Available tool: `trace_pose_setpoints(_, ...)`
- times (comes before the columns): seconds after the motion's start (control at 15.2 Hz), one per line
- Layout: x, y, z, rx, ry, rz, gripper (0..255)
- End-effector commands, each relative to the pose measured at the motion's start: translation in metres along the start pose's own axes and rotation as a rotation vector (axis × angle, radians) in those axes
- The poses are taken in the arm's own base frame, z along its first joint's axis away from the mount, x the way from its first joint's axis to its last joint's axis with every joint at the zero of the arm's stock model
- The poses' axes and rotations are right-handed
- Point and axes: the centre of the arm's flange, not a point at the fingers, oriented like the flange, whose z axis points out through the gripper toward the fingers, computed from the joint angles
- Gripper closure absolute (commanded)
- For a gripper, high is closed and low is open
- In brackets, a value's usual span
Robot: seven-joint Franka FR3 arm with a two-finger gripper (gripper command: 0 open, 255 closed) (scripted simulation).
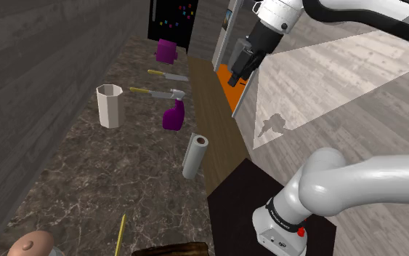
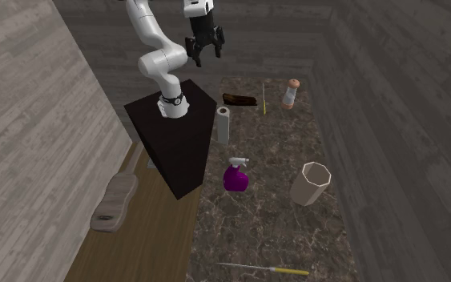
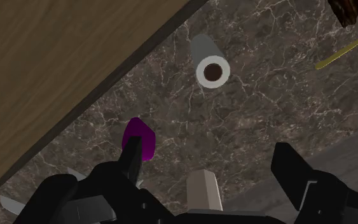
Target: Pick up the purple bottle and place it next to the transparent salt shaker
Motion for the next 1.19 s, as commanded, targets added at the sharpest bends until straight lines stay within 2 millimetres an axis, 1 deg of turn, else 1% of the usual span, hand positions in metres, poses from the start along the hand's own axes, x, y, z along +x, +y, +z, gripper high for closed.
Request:
trace_pose_setpoints(0.0,0.0,0.0,0.0,0.0,0.0,0.0,0)
trace_pose_setpoints(0.59,0.071,0.058,0.077,0.011,-0.002,-0.191,0)
trace_pose_setpoints(1.12,0.143,0.096,0.146,0.02,-0.005,-0.361,0)
